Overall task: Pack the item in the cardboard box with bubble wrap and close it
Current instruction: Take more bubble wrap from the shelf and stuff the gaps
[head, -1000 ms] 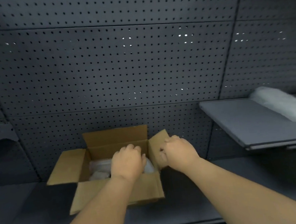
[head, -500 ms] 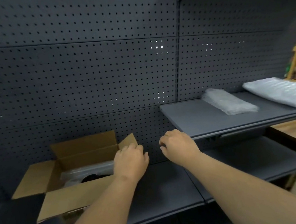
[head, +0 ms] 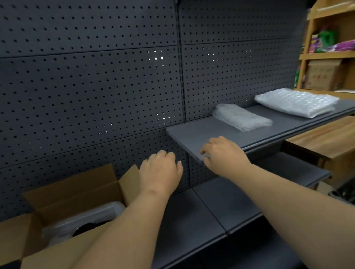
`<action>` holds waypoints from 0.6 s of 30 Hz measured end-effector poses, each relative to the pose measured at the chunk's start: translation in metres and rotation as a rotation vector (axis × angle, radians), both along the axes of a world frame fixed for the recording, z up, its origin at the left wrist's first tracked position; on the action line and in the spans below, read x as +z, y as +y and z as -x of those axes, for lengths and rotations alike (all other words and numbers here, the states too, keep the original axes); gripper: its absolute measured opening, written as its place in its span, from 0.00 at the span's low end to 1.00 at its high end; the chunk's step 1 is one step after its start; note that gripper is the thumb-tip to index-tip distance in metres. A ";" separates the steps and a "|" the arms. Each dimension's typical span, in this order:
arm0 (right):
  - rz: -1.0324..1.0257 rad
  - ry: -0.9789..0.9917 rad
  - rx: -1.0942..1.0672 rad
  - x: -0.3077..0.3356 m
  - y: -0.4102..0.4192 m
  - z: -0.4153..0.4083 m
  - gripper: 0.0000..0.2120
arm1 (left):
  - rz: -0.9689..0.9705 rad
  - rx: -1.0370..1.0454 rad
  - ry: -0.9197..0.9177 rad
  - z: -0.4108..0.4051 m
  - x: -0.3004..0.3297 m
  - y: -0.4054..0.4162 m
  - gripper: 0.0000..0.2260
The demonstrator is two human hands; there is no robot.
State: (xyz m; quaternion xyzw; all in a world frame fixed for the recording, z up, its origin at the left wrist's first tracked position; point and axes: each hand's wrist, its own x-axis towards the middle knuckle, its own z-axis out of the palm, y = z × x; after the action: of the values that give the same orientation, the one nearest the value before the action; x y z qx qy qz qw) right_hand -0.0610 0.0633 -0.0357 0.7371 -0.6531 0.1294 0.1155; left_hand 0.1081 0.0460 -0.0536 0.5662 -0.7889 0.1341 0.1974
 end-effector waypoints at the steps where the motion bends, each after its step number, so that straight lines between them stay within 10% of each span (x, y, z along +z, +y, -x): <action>1: 0.000 -0.003 -0.010 0.001 -0.002 0.007 0.16 | 0.000 -0.009 0.002 0.006 0.002 -0.003 0.16; 18: 0.046 -0.052 -0.082 0.033 -0.115 0.152 0.16 | 0.008 -0.047 0.038 0.167 0.032 -0.116 0.17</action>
State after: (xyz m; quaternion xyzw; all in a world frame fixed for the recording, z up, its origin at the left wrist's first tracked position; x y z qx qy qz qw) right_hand -0.2134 -0.0515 -0.0025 0.7034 -0.6823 0.1589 0.1206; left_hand -0.0587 -0.0698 -0.0215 0.5493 -0.7975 0.1218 0.2176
